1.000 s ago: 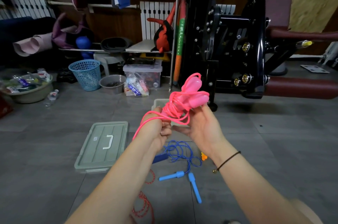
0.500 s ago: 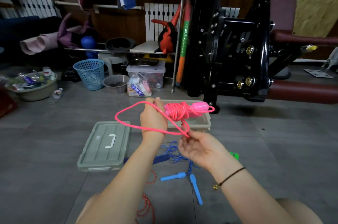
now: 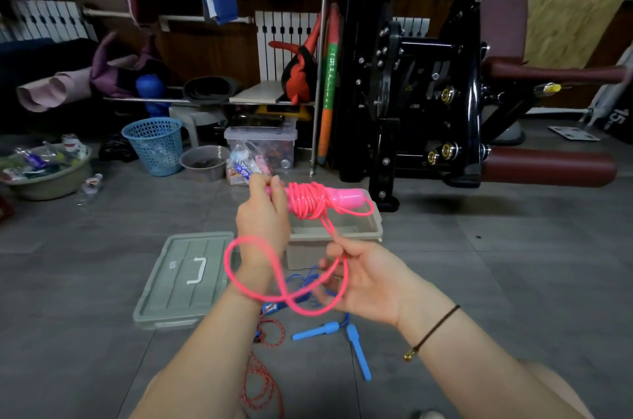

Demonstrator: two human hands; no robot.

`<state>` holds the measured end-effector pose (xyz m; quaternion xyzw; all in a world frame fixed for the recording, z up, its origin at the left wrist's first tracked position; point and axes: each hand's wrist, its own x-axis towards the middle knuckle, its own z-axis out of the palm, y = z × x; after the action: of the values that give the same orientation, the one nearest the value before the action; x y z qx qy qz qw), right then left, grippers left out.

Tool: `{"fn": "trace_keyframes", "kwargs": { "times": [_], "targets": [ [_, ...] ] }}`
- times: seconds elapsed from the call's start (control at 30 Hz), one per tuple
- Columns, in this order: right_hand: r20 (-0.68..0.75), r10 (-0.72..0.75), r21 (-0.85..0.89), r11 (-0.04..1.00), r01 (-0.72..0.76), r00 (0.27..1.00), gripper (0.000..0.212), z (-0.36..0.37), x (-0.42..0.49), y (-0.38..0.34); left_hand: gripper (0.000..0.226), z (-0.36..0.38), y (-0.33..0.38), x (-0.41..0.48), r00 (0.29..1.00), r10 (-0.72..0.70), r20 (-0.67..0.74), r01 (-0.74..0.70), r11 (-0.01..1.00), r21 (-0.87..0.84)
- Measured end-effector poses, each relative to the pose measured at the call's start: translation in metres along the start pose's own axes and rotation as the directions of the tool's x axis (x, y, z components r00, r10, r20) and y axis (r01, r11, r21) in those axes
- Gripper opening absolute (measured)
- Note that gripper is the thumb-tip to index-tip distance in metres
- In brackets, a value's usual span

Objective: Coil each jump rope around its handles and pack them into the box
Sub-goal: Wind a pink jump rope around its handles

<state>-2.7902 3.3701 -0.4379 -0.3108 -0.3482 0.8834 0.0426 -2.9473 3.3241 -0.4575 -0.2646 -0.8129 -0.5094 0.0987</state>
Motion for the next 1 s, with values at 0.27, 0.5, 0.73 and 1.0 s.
{"fn": "trace_keyframes", "kwargs": {
  "times": [0.27,0.5,0.73,1.0],
  "targets": [
    [0.033,-0.444,-0.997,-0.082,-0.004,0.895,0.031,0.010,-0.051,-0.044,0.022,-0.004,-0.005,-0.004,0.860,0.458,0.224,-0.497,0.853,0.162],
    [0.295,-0.558,-0.956,-0.177,0.236,0.775,0.017,-0.008,-0.025,-0.124,0.028,-0.021,0.025,-0.020,0.809,0.257,0.529,0.056,0.861,-0.505],
    [0.001,-0.506,-0.735,0.585,0.344,0.863,0.033,-0.024,0.033,-0.030,0.035,-0.014,0.034,-0.017,0.833,-0.180,0.524,0.543,0.446,-0.711],
    [0.245,-0.527,-0.966,-0.200,0.161,0.814,0.016,0.001,0.036,0.049,0.031,0.000,-0.015,0.009,0.934,-0.358,0.001,0.353,0.920,-0.171]
  ]
}}
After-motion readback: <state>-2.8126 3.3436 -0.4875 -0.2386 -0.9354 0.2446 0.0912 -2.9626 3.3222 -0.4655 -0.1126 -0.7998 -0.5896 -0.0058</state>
